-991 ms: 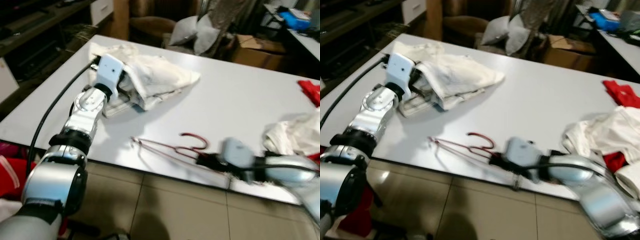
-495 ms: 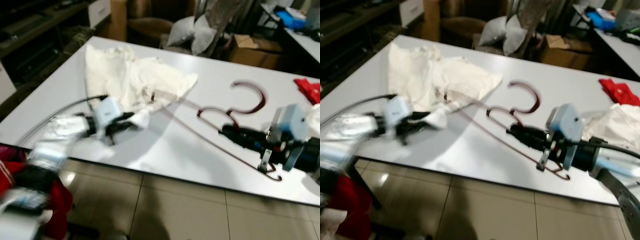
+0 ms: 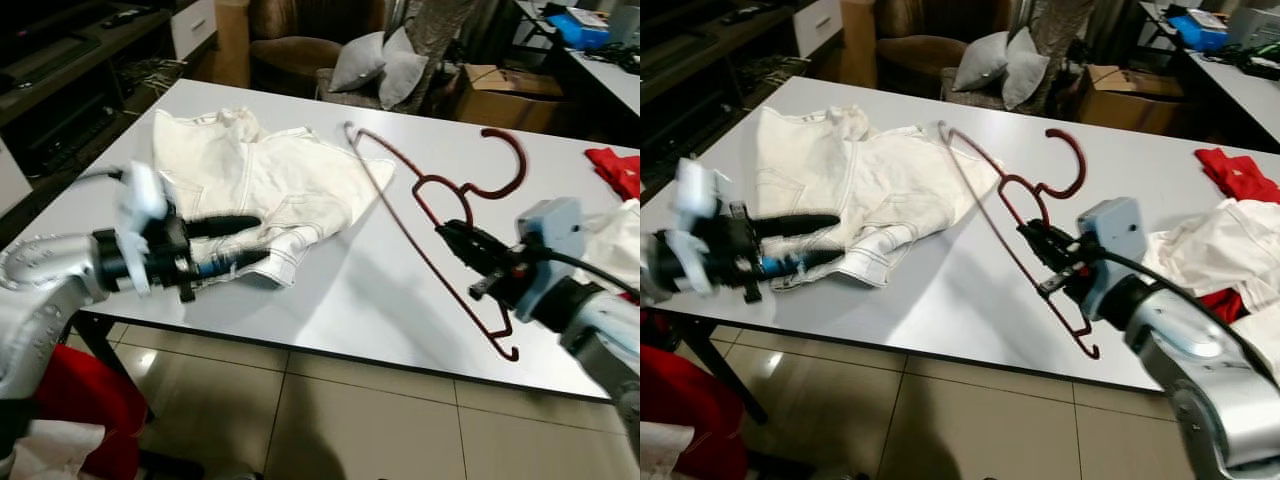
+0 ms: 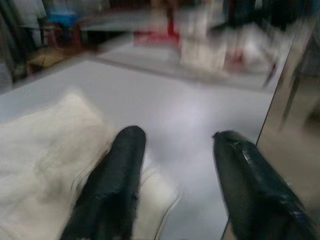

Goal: Hang hanger

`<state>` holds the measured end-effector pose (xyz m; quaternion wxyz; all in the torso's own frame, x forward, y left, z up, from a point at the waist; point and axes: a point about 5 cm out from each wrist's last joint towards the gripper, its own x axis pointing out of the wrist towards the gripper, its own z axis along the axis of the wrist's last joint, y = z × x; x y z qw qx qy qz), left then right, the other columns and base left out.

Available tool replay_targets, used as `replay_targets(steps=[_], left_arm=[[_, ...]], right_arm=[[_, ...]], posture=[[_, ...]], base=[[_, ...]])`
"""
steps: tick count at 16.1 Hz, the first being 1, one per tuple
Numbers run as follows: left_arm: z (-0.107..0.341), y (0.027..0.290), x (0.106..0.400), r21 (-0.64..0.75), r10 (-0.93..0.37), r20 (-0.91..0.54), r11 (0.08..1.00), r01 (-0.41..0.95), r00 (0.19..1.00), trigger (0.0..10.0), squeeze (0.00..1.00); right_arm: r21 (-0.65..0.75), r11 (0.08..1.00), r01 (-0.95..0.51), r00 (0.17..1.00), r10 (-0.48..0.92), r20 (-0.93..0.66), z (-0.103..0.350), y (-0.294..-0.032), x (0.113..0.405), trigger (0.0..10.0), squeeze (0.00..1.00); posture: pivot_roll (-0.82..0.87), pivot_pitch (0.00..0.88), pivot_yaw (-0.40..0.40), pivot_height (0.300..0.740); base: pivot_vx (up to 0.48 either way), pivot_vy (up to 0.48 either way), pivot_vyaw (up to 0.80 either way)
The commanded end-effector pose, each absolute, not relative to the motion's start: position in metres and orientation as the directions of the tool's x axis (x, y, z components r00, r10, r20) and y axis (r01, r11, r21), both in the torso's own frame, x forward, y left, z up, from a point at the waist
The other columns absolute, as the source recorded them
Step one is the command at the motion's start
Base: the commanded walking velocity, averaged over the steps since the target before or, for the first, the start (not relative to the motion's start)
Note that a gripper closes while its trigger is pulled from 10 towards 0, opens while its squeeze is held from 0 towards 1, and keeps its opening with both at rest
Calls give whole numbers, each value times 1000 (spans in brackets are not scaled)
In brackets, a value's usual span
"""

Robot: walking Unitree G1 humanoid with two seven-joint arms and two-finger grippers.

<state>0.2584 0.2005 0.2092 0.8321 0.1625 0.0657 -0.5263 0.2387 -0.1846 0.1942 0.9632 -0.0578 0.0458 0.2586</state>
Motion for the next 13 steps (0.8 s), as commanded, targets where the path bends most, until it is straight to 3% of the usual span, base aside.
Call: replay_targets(steps=[1,3,4,5,6,8,11,12,13], left_arm=[[202,199,257,282,-812,-387,347,894,437,10000,1000],[218,190,258,184,-851,-203,453,872,484,10000,1000],[226,188,262,169,-832,-105,524,835,544,10000,1000],[230,187,273,154,-747,29,660,736,664,10000,1000],[227,188,280,134,-688,54,723,678,723,10000,1000],[210,181,290,146,-598,59,797,586,799,10000,1000],[169,145,312,69,-535,-18,842,535,845,10000,992],[139,134,317,107,-531,-176,827,552,829,10000,1000],[127,132,316,136,-533,-234,810,570,813,10000,1000]], right_arm=[[-82,883,-461,885,450,-121,193,-184,244,10000,0],[0,904,-429,901,428,-69,193,-178,247,10000,0],[23,907,-420,905,421,-55,194,-177,248,10000,0],[55,914,-402,914,404,-38,194,-176,250,10000,0],[58,918,-392,919,394,-29,195,-175,251,10000,0],[80,940,-331,943,333,-16,195,-172,253,10000,0],[127,962,-241,966,250,-62,178,-160,251,10000,0],[169,956,-238,965,253,-74,173,-152,250,10000,0],[173,955,-240,963,256,-80,172,-149,249,10000,0]], posture=[[37,0,-53,740],[46,0,-60,740],[60,0,-65,740],[60,0,-61,740],[57,0,-54,740],[39,17,-43,740],[34,43,-46,740],[24,52,-39,740],[24,52,-39,740]], base=[[0,0,0],[0,0,0],[0,0,0],[0,0,0],[0,0,0],[0,0,0],[0,0,0],[0,0,0],[0,0,0]])
